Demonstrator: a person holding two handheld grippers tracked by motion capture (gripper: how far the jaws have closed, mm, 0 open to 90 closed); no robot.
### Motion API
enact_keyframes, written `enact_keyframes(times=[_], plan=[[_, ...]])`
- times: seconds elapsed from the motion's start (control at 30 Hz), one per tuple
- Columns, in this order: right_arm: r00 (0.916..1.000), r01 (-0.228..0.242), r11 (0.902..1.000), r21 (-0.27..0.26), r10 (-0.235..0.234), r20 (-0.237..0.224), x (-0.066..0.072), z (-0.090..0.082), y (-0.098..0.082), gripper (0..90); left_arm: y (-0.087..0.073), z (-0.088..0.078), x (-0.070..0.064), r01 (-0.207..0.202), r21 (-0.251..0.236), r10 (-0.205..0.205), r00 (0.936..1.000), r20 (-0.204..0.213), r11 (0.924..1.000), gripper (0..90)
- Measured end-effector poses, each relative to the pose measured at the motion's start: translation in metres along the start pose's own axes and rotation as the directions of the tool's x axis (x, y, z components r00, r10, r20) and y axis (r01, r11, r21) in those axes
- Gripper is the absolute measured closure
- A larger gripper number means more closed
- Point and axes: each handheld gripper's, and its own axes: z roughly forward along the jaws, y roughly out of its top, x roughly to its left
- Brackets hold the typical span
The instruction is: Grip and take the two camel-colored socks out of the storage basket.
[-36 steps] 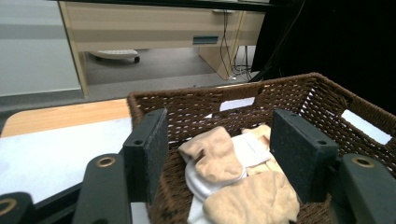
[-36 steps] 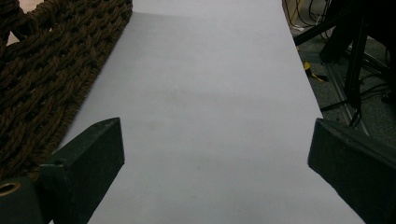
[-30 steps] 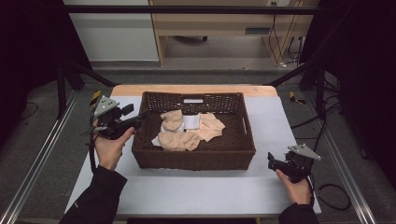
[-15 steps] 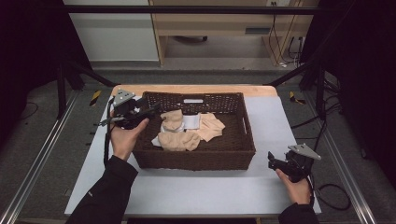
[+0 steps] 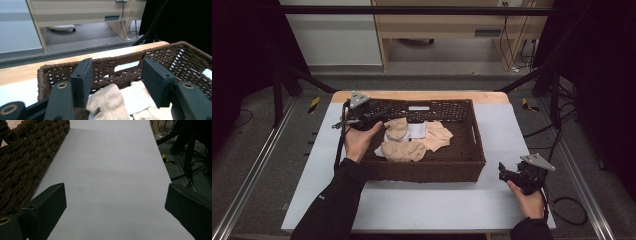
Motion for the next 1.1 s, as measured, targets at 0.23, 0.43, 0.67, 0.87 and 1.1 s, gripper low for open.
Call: enact_keyframes(times=[0.23,0.43,0.67,0.87,1.1], plan=[[1.0000,0.000,1.0000,-0.001,0.000,-0.002,0.000,0.001,0.000,4.0,-0.004,0.021,0.002,-0.006,0.033,0.007,0.9997,-0.023,0.9994,41.6],[1.0000,-0.001,1.0000,0.000,0.001,-0.002,0.000,0.001,0.000,4.0,-0.012,0.037,0.005,-0.016,0.076,0.019,0.9990,-0.040,0.9970,41.0],[1.0000,0.001,1.0000,0.000,-0.001,0.000,0.000,0.001,0.000,4.1,-0.022,0.049,0.007,-0.059,0.141,0.068,0.9962,-0.055,0.9882,41.6],[1.0000,0.000,1.0000,0.002,0.000,0.000,0.000,0.002,0.000,4.1,-0.033,0.057,0.010,-0.061,0.181,0.071,0.9960,-0.053,0.9816,43.3],[1.0000,0.006,1.0000,0.007,-0.006,-0.002,0.002,0.003,0.000,4.2,-0.041,0.063,0.013,-0.080,0.245,0.095,0.9942,-0.051,0.9664,43.4]])
